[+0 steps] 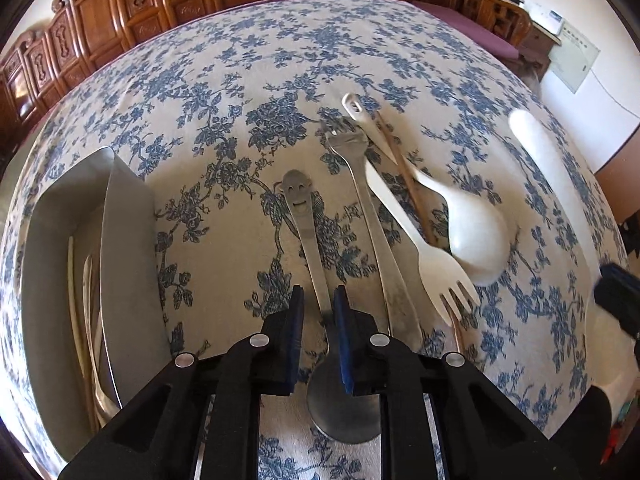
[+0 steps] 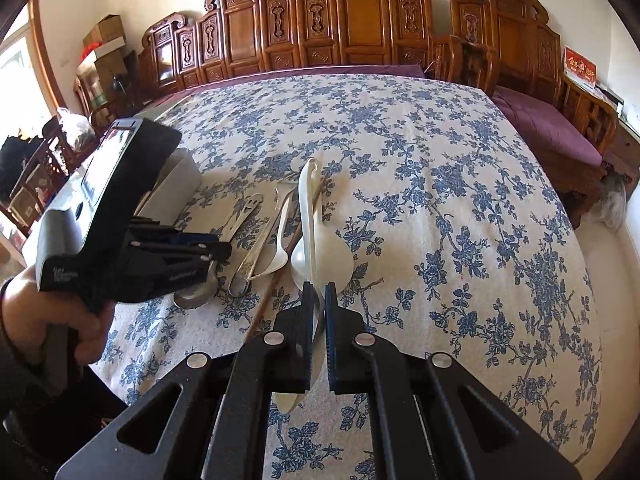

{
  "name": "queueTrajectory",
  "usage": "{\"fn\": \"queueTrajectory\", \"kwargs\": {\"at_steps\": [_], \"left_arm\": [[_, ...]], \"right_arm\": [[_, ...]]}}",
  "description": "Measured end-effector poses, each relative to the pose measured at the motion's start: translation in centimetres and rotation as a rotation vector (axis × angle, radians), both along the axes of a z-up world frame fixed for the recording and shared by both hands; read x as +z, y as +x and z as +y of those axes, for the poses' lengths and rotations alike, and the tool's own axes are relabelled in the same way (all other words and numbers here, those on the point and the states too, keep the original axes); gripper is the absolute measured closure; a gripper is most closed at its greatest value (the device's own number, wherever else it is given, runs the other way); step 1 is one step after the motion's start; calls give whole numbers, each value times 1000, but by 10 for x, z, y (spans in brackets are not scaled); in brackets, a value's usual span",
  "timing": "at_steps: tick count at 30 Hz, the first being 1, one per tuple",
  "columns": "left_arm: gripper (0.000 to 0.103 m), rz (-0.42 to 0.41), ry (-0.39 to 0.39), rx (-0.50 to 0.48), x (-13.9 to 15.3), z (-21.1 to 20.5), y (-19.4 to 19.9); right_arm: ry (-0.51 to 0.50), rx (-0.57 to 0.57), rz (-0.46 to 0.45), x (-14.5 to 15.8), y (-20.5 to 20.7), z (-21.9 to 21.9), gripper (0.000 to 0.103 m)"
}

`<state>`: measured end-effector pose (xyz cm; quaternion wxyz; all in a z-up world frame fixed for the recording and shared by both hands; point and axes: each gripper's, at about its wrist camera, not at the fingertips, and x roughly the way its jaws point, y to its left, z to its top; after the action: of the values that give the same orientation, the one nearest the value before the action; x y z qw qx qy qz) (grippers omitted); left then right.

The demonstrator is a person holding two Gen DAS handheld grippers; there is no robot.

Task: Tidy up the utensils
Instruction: 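Grasp the smiley-face metal spoon with the left gripper while the right grasps the white plastic knife, then lower the smiley spoon into the tray and open the left gripper while the right carries the knife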

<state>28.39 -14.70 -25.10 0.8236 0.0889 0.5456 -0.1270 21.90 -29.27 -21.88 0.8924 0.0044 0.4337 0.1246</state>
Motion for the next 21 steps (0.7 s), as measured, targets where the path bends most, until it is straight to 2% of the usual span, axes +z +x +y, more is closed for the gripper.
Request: {"fn": "queueTrajectory", "kwargs": {"at_steps": [4, 10, 21], "left_arm": [[97, 10, 23, -8, -1, -4, 3], [98, -4, 42, -38, 4, 0, -6], [98, -109, -20, -29, 56, 19, -32]], "right_arm": [[5, -3, 0, 0, 0, -1, 96], [4, 8, -6, 2, 0, 1, 96], [-9, 41, -45, 16, -8, 15, 96]]}}
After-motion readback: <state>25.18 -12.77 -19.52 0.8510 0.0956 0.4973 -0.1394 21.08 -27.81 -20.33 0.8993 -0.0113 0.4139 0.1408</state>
